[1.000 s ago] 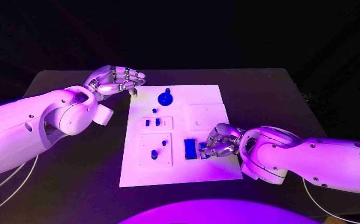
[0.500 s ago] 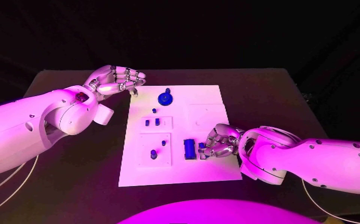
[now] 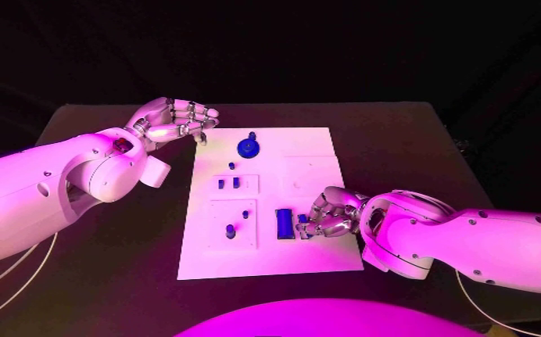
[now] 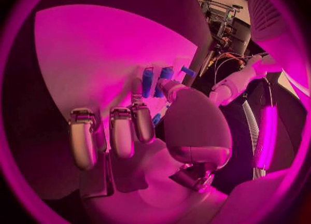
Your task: Assemble the parts on the task board
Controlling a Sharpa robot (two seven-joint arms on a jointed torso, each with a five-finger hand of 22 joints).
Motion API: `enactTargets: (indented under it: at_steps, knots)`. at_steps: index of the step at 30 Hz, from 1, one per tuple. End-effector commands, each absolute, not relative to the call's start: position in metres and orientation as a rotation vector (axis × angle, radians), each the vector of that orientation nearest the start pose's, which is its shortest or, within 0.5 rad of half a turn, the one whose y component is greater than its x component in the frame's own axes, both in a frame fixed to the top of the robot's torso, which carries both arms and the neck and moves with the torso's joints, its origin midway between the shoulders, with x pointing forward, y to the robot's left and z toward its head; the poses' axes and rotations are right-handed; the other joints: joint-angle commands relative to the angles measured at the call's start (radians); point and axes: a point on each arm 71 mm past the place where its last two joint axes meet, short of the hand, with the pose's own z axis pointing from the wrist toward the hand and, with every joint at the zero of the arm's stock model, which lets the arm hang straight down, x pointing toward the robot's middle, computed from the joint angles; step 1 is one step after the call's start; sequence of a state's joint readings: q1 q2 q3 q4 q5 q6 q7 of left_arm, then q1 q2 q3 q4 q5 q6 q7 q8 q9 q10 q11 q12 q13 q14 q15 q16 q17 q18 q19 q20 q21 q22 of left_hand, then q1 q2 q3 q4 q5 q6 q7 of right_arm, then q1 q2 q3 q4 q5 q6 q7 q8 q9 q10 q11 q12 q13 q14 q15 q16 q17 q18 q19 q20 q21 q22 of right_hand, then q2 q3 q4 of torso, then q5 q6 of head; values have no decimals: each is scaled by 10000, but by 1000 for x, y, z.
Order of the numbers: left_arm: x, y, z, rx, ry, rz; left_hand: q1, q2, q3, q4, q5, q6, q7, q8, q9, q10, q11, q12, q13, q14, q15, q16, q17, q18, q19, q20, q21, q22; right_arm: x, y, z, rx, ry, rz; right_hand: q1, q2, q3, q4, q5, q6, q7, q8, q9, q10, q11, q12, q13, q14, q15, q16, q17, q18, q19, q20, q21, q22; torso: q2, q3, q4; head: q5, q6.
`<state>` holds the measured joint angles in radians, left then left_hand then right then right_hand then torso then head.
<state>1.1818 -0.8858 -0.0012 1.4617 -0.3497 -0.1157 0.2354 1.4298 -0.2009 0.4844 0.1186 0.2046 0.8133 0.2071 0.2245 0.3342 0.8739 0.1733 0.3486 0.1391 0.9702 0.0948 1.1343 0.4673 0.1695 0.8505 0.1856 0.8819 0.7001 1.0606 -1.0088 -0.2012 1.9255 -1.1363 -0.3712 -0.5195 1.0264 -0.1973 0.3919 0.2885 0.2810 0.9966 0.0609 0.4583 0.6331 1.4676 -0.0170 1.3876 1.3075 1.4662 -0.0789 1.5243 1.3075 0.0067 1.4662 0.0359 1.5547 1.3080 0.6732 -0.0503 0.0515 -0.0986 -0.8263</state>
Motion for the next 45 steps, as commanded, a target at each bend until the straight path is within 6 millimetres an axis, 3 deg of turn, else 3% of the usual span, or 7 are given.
enactTargets:
  at_steps: [1,18,20,23,25,45]
  knots:
    - [494,232,-183,-7891,17002,-14498,-7,65,-23,32,32,-93,351,68,16,-69,7,55,12,-63,15,48,-16,140,-25,54,-65,-12,343,-192,-275,3247,22112,5912,-123,15,-95,12,67,70,-4,-24,19,324,45,22,1699,840,51,-2,1619,-30,976,10,-3,2580,-3,2,-2,13,-6]
    - [494,233,-183,-7911,17002,-14454,-22,57,-35,45,31,-101,352,71,17,-92,10,64,10,-73,19,49,-21,138,-28,57,-73,-16,337,-193,-271,3118,22176,5991,-95,147,-261,-57,144,104,-38,-11,31,338,17,41,1711,845,30,7,1637,-39,993,-5,36,2591,4,1,1,26,0]
    - [494,233,-183,-7913,17002,-14449,-22,57,-35,45,31,-101,352,71,17,-92,10,64,10,-73,19,49,-21,138,-28,57,-73,-16,337,-194,-272,3058,22257,5971,155,147,-305,-144,9,101,-42,-14,35,341,11,42,1714,845,22,8,1640,-42,998,-14,50,2596,3,0,1,31,0]
    - [494,233,-183,-7918,17006,-14437,-22,57,-35,45,31,-101,352,71,17,-92,10,64,10,-73,19,49,-21,138,-28,57,-73,-16,336,-196,-272,2954,22388,5953,557,158,-385,-227,-636,100,-37,-37,27,342,14,35,1715,845,23,8,1641,-41,997,-16,47,2595,3,-5,2,44,-9]
    - [494,234,-183,-7919,17007,-14430,-22,57,-35,45,31,-101,352,71,17,-92,10,64,10,-73,19,49,-21,138,-28,57,-73,-16,336,-197,-273,2900,22447,5958,610,150,-406,-228,-746,100,-36,-43,23,339,15,28,1713,846,25,10,1646,-41,996,-15,45,2594,1,-4,4,47,-9]
    - [494,234,-183,-7921,17015,-14420,-26,66,-36,56,34,-107,352,75,18,-109,10,78,9,-78,21,54,-25,138,-29,59,-80,-19,342,-199,-277,2854,22538,5887,711,240,-421,-188,-947,133,-39,-44,18,354,13,59,1731,852,25,22,1672,-50,1013,-14,85,2606,7,6,12,61,2]
